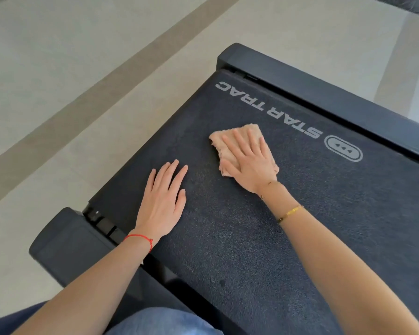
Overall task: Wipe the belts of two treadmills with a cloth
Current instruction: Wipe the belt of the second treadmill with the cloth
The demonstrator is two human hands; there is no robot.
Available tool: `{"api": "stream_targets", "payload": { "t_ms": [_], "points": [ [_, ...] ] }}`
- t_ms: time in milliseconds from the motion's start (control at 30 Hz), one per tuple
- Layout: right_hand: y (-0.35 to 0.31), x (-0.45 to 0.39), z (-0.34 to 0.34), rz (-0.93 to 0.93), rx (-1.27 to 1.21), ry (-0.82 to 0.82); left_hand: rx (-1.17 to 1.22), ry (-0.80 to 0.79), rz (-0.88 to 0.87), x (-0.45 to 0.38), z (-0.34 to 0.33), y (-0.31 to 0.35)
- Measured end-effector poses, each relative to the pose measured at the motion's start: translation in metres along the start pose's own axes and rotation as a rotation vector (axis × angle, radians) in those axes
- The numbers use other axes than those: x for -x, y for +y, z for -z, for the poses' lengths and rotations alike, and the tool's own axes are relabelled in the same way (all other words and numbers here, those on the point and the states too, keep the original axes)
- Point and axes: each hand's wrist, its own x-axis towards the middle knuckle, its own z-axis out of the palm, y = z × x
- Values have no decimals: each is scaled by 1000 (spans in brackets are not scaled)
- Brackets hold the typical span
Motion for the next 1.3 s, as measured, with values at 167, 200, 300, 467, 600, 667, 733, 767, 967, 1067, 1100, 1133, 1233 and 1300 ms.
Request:
{"api": "stream_targets", "payload": {
  "t_ms": [167,200,300,467,600,667,733,767,967,1067,1100,1133,1233,1300],
  "points": [
    [-31,13,-11,-35,-96,51,-10,1,8,1,-2,0],
    [-27,22,-12,8,-99,53,-8,1,6,1,-2,0],
    [-5,40,-9,69,-94,41,-10,-3,1,1,-2,0],
    [2,-1,1,-176,-106,49,-9,2,10,0,-1,2],
    [-44,-31,0,-227,-122,111,-11,15,3,1,-2,1],
    [-66,-12,-5,-28,-89,98,-11,22,-6,1,-2,0],
    [-64,13,-11,96,-91,59,-8,24,-9,2,-3,-1],
    [-55,19,-12,121,-62,48,-7,24,-9,3,-3,-1],
    [7,-33,1,-113,-33,75,-20,18,9,2,-3,1],
    [5,-84,16,-257,-133,55,-21,26,16,1,-4,1],
    [-7,-99,19,-243,-128,59,-25,27,16,1,-4,0],
    [-22,-110,20,-185,-91,86,-27,27,15,1,-5,0],
    [-70,-119,18,47,16,125,-16,37,1,0,-6,-1],
    [-77,-110,9,215,7,41,-7,46,-5,0,-7,-1]
  ]
}}
